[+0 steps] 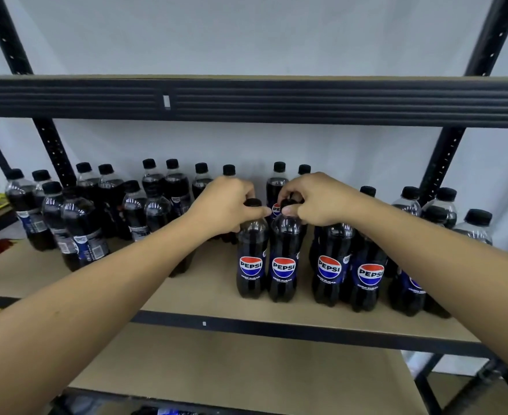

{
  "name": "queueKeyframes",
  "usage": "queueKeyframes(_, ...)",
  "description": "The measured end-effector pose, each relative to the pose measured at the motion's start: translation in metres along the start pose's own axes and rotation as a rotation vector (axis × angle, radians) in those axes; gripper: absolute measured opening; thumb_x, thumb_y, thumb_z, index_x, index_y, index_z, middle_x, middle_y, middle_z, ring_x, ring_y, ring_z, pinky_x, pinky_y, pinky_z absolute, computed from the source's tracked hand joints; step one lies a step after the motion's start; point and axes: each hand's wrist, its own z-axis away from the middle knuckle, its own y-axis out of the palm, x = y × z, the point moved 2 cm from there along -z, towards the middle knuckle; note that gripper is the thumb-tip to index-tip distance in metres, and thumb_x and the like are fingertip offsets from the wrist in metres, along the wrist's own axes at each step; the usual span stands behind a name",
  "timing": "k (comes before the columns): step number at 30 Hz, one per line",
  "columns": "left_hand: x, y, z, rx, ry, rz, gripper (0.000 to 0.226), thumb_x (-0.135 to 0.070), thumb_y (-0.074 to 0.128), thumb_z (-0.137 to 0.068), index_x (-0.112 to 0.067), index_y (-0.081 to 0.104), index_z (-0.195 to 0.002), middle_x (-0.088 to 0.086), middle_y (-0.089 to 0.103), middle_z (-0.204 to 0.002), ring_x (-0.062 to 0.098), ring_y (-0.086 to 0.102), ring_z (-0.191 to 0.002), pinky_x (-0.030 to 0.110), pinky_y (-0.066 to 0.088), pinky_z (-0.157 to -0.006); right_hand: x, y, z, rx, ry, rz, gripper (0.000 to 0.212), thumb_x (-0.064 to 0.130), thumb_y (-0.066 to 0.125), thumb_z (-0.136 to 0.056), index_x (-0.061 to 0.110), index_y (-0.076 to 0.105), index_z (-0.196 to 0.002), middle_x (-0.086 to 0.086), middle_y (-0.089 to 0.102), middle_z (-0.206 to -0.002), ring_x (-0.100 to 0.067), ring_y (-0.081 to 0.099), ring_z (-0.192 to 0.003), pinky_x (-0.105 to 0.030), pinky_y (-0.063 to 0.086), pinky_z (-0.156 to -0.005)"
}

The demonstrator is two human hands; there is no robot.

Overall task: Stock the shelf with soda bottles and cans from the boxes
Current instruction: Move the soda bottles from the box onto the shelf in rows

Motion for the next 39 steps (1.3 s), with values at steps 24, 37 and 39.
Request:
queueKeyframes(24, -0.003, -0.007, 0.004, 0.041, 0.018, -0.048, 0.049, -0.068, 0.063, -0.085, -0.023, 0.073, -0.102, -0.011, 0.067, -0.081, 0.005, 0.063, -0.072, 0.036, 0.058, -0.071, -0.009, -0.013, 0.017, -0.001, -0.051, -0.059, 0.036, 0.037, 0.064, -0.098, 0.032, 0.063, -0.133, 0.007, 0.068, -0.119, -0.012, 0.062, -0.108, -0.025, 0.046, -0.09)
queueKeyframes(37, 0.0, -0.013, -0.082, 0.233, -0.007, 0.076, 0.042, -0.045, 0.061, -0.098, -0.033, 0.058, -0.138, -0.005, 0.063, -0.131, 0.013, 0.059, -0.111, 0.031, 0.048, -0.093, -0.054, -0.05, -0.032, -0.025, 0.1, 0.076, 0.043, 0.035, 0.056, -0.103, 0.02, 0.057, -0.142, 0.0, 0.054, -0.145, -0.02, 0.05, -0.131, -0.024, 0.038, -0.098)
queueKeyframes(39, 0.004, -0.002, -0.103, 0.253, -0.005, 0.063, 0.046, -0.044, 0.063, -0.098, -0.031, 0.055, -0.141, 0.001, 0.06, -0.134, 0.016, 0.058, -0.113, 0.031, 0.047, -0.092, -0.063, -0.045, -0.053, -0.03, 0.13, 0.069, 0.046, 0.035, 0.06, -0.1, 0.018, 0.056, -0.143, -0.003, 0.054, -0.145, -0.021, 0.051, -0.13, -0.027, 0.04, -0.1)
